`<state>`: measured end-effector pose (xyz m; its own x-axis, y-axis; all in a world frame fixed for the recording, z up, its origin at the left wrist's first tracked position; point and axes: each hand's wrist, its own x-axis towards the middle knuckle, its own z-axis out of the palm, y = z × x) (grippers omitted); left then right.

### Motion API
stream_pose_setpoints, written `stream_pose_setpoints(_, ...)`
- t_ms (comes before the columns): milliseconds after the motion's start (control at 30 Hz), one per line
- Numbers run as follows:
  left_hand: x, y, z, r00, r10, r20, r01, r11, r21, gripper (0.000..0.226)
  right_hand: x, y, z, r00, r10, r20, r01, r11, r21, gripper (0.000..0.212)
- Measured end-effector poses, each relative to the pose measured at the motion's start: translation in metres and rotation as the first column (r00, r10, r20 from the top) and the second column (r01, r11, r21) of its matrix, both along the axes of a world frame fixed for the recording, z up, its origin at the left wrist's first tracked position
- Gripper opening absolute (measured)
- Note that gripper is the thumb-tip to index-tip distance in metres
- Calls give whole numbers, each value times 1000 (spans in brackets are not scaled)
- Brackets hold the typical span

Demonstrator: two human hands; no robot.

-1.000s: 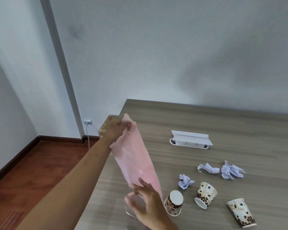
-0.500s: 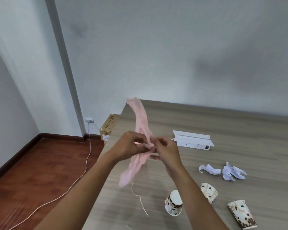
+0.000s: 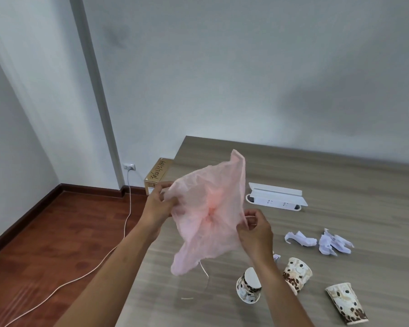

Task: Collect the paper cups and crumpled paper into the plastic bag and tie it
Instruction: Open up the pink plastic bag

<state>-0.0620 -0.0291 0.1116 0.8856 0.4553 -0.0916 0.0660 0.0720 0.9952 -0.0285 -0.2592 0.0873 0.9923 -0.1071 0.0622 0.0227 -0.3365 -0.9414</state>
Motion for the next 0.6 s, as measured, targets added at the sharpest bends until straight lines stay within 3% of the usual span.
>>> stream_pose_setpoints(100,-3,-10,11,993,-102,54,97,991,89,25,0,6,6,998,13,58,-12,1000,-10,8)
stream_pose_setpoints(167,-5,-16,19,987,-144,76,132,981,145,17,1,6,6,994,16,104,-14,1000,-23,19)
stream_pose_setpoints(267,-5,-14,23,994,-96,60,87,987,136,20,7,2,5,998,-13,58,9,998,70,14)
stream_pose_setpoints(333,-2,-2,23,997,-75,14,75,997,-2,20,12,-6,5,994,-9,-111,42,955,294,9)
stream_pose_setpoints(400,1,11,23,993,-118,12,118,969,-215,20,17,-13,10,955,99,-279,94,792,604,26)
stream_pose_setpoints(433,2,18,24,988,-152,15,149,942,-301,23,17,-16,15,934,143,-327,124,730,672,32)
stream_pose_setpoints(533,2,27,28,974,-224,-44,177,864,-472,15,16,-24,24,910,86,-405,186,790,585,30)
stream_pose_setpoints(600,3,29,25,973,-219,-79,143,831,-538,23,15,-24,23,909,89,-407,149,842,518,30)
